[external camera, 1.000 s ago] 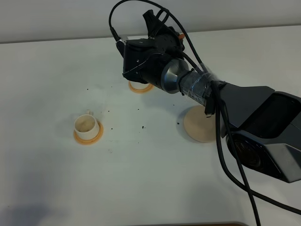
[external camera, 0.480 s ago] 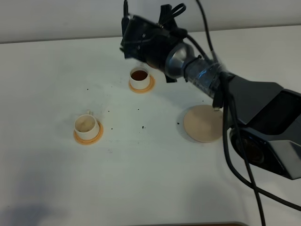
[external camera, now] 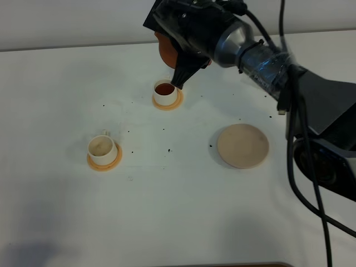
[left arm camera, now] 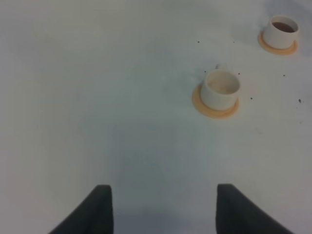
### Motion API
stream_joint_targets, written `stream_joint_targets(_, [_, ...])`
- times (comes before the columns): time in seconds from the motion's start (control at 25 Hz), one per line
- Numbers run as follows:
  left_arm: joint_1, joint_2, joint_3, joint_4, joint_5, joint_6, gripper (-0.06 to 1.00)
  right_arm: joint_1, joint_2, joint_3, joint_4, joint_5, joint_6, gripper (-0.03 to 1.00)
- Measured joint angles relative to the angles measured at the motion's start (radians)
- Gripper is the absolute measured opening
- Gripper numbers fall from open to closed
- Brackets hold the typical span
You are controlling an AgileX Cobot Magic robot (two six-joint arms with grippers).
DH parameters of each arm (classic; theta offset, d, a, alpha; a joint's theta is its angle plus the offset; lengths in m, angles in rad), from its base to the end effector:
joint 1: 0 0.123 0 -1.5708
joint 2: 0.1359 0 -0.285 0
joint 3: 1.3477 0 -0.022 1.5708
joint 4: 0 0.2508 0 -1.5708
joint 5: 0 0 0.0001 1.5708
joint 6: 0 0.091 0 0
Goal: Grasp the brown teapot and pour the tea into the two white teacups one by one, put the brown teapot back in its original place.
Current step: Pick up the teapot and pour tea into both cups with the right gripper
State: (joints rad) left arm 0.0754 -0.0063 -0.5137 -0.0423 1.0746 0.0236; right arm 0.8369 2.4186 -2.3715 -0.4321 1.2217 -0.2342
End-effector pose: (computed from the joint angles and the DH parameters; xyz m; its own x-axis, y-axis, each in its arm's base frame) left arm -0.0078 -0.0040 0.2800 -0.4491 -0.0305 -0.8930 -0.0406 0.9991 -0.0137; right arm 0.3756 0.3630 0.2365 -0.3462 -0.9065 -0.2414 -0.7643 0.4218 -0.4878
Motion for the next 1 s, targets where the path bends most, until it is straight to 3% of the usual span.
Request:
stream_joint_targets(0.24, [0.000,0.000,0.000,0.000,0.000,0.001,0.47,-0.032,-0.089,0.127,0.149,0.003,0.113,0.09])
stream_joint_targets(0.52, [0.000,0.000,0.000,0.000,0.000,0.001,0.47,-0.078,-0.110,0.260,0.360,0.005,0.138,0.09])
stream_joint_targets(1.0, [0.000,0.000,0.000,0.000,0.000,0.001,0.47,-0.078,-0.040,0.298,0.389,0.007,0.140,0.09])
